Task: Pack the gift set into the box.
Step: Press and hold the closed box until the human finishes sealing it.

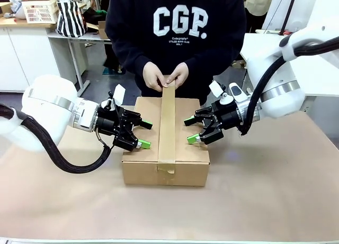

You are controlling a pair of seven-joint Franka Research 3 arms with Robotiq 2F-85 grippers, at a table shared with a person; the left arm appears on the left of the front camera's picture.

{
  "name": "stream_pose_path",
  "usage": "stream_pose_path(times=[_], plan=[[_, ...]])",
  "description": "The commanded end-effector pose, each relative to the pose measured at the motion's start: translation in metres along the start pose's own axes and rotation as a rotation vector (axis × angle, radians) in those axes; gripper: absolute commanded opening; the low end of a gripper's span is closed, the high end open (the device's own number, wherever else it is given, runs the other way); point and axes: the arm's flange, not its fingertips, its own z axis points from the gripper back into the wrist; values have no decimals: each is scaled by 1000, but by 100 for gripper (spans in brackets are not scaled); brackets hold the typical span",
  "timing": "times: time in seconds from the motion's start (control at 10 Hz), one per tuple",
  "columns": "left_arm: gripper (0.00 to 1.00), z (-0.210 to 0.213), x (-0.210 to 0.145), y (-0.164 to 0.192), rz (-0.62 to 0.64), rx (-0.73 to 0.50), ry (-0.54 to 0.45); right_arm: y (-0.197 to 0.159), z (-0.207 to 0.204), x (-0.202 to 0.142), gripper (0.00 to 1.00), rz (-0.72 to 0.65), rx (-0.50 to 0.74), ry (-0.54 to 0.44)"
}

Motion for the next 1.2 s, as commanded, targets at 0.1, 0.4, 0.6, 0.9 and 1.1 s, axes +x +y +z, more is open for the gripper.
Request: stream_pose_path(times=[0.1,0.4,0.6,0.9,1.1], plan=[[100,-1,-2,-2,-10,5,-1,0,0,-2,100,-3,-2,4],[100,-1,-2,-2,-10,5,-1,0,0,-2,100,-3,-2,4],[100,-1,-2,-2,-10,5,-1,0,0,-2,100,-3,-2,4],[100,-1,-2,-2,-10,5,-1,0,0,-2,100,-3,-2,4],[100,-1,-2,-2,-10,5,-1,0,0,-2,100,-3,-2,4]])
